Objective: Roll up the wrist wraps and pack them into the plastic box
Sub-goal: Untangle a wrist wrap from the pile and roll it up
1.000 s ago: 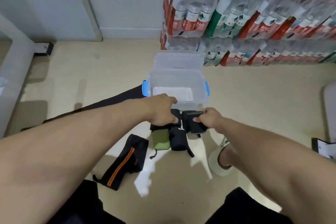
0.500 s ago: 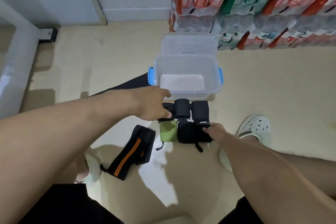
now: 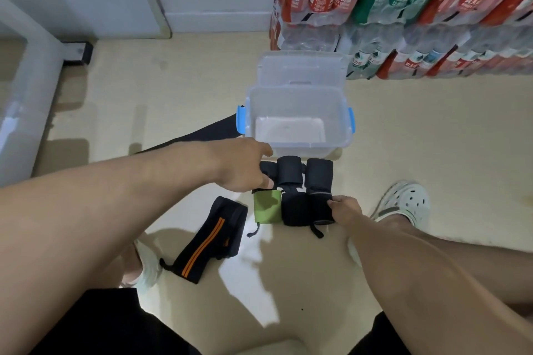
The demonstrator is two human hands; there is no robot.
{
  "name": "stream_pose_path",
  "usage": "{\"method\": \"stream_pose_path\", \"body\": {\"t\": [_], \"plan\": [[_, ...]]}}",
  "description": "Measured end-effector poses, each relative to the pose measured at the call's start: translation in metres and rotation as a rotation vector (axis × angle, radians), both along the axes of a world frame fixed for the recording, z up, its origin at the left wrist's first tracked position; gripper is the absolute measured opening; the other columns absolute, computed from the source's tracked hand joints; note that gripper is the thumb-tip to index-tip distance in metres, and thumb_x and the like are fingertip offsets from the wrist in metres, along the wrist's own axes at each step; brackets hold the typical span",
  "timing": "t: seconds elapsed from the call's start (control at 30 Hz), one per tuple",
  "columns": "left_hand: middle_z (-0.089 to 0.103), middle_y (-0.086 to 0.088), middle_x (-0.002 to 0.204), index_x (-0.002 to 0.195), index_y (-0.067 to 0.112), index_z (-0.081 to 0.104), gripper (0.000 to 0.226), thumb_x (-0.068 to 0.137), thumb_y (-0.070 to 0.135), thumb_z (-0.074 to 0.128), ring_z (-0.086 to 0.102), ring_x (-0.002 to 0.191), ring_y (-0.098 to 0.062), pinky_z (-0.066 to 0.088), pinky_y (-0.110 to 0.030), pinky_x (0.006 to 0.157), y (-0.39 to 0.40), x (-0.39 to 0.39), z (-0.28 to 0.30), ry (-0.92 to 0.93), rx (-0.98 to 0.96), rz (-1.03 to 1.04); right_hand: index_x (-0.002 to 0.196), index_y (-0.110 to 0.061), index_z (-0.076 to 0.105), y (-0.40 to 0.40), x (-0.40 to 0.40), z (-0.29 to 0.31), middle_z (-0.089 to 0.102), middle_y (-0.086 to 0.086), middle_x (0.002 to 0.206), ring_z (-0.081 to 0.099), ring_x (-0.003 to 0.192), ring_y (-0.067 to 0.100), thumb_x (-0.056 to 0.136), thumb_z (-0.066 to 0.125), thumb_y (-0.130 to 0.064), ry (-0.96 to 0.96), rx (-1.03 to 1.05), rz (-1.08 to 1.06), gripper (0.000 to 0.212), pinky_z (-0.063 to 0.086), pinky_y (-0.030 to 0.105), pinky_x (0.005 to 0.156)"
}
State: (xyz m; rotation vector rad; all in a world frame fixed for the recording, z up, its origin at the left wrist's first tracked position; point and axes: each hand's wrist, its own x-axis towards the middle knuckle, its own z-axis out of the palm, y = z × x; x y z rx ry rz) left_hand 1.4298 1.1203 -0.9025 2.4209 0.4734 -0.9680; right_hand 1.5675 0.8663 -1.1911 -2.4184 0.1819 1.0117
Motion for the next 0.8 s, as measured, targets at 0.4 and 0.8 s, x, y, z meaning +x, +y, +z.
{"method": "stream_pose_path", "body": {"t": [0.4, 0.8], "plan": [[0.046, 0.001, 0.152, 0.158, 0.025, 0.026, 0.070, 0.098, 0.046, 0.057, 0.044, 0.139, -0.021, 0.039, -0.038, 0.112, 0.012, -0.015, 0.014, -0.050, 0.001, 0.018, 0.120, -0.019, 0.066, 0.052, -0.013, 0.054, 0.070, 0.001, 0.119, 0.065, 0.112, 0.023, 0.096, 0.063, -0.021, -0.332, 0.137, -0.015, 0.024, 0.049, 0.033, 0.098], [0.034, 0.002, 0.160, 0.158, 0.027, 0.027, 0.070, 0.098, 0.045, 0.059, 0.041, 0.141, -0.022, 0.037, -0.035, 0.113, 0.042, -0.056, 0.023, -0.067, 0.039, 0.114, 0.147, -0.044, 0.040, 0.182, -0.127, 0.049, 0.038, -0.001, 0.151, 0.053, 0.127, 0.026, 0.094, 0.054, -0.022, -0.180, 0.056, 1.115, 0.059, 0.051, 0.034, 0.093]]}}
